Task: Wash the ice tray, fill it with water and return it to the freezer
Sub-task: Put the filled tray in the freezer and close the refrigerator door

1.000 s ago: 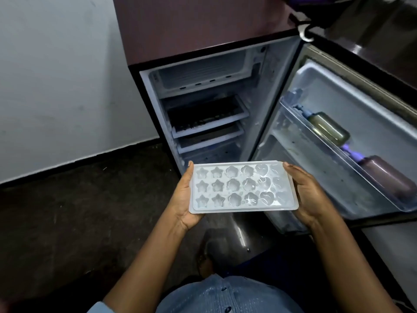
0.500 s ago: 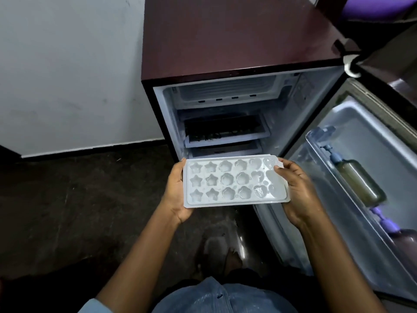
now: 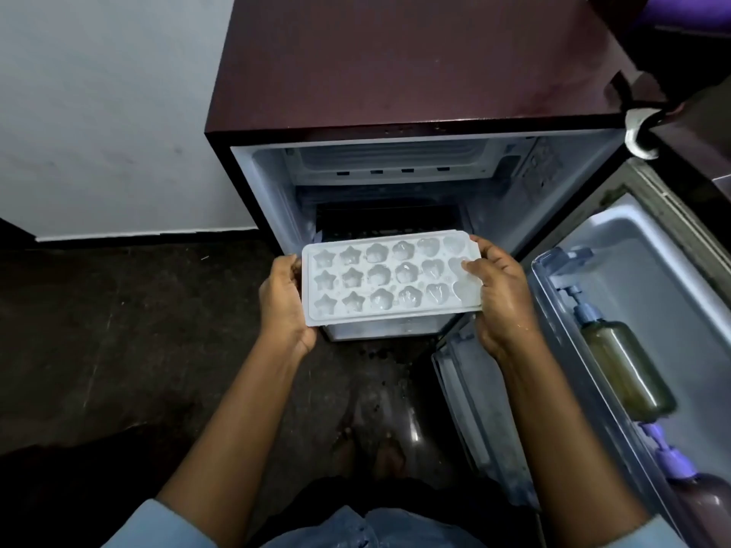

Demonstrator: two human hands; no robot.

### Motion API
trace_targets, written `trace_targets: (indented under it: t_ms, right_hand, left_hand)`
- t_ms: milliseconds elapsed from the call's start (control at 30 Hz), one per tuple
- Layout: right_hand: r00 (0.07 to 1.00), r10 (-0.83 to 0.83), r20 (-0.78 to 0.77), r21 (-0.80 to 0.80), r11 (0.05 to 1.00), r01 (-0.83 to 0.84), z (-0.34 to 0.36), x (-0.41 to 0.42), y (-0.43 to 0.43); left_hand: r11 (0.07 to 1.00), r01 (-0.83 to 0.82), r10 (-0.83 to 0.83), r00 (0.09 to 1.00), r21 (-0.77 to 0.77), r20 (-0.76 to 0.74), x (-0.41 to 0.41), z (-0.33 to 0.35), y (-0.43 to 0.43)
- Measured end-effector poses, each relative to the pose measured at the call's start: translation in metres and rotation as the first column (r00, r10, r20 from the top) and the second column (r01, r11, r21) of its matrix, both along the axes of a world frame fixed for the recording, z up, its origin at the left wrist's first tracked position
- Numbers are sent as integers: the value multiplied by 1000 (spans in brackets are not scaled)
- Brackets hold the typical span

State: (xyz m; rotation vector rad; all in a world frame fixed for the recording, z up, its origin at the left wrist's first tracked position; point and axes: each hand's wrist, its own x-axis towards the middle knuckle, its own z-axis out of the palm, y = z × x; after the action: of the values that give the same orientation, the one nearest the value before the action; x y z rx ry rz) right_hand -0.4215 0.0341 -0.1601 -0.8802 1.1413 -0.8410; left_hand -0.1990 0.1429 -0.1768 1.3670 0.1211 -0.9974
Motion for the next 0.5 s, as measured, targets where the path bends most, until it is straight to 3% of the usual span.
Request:
trace_targets:
  t_ms: [267, 500]
  right_hand:
    - [975, -217, -47, -66, 975, 213, 1, 27, -35]
    - [972, -235, -13, -85, 969, 233, -15, 41, -54]
  left_hand:
    - [1000, 17, -17, 999, -6, 43, 20, 13, -39]
    - [1000, 11, -11, 999, -7, 37, 32, 5, -65]
